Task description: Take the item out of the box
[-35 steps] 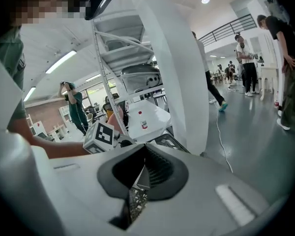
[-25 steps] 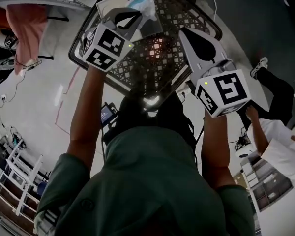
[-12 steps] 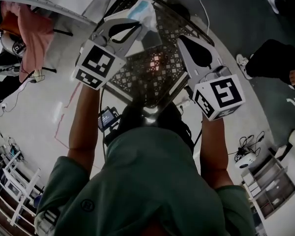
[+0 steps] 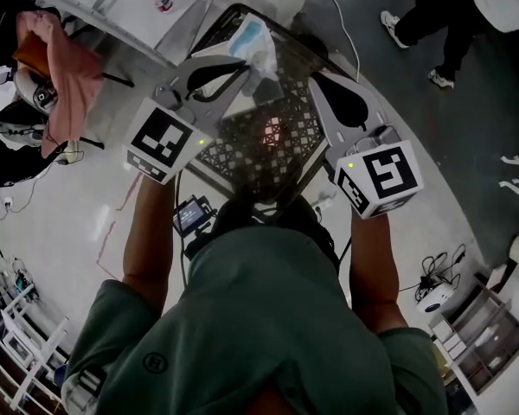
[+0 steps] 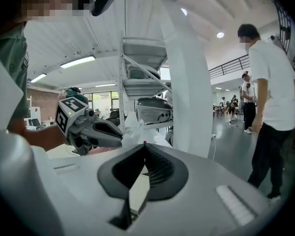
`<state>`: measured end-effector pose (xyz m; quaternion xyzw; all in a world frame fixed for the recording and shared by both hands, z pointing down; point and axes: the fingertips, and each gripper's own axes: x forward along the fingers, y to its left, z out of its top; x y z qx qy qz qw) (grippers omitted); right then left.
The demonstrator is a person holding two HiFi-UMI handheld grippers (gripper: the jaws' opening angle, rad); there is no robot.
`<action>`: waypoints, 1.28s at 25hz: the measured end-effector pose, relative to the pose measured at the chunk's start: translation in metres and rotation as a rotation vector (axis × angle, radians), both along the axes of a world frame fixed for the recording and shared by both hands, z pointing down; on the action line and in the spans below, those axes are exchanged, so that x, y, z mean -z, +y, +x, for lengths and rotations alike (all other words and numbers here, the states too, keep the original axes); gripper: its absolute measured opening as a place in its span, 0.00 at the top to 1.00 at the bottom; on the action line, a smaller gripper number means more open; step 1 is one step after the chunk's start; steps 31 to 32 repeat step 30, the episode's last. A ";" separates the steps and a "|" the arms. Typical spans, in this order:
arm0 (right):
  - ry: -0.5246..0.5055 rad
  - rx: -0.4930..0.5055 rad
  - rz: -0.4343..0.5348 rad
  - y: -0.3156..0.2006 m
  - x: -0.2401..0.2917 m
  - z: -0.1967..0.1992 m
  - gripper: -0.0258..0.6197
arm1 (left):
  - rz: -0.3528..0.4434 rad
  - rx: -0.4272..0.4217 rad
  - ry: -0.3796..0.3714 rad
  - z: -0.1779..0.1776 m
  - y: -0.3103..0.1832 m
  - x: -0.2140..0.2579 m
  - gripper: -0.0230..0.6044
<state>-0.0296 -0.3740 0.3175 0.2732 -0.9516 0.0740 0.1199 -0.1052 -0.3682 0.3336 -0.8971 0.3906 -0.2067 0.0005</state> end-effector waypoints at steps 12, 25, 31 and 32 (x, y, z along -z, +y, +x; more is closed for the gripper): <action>-0.001 0.060 0.138 0.041 0.060 -0.012 0.96 | 0.100 -0.027 0.060 0.003 0.050 0.072 0.95; 0.007 0.071 0.180 0.051 0.085 -0.040 0.96 | 0.140 -0.024 0.085 -0.026 0.065 0.096 0.95; 0.009 0.064 0.180 0.033 0.101 -0.033 0.96 | 0.145 -0.035 0.086 -0.020 0.047 0.113 0.95; 0.009 0.064 0.180 0.033 0.101 -0.033 0.96 | 0.145 -0.035 0.086 -0.020 0.047 0.113 0.95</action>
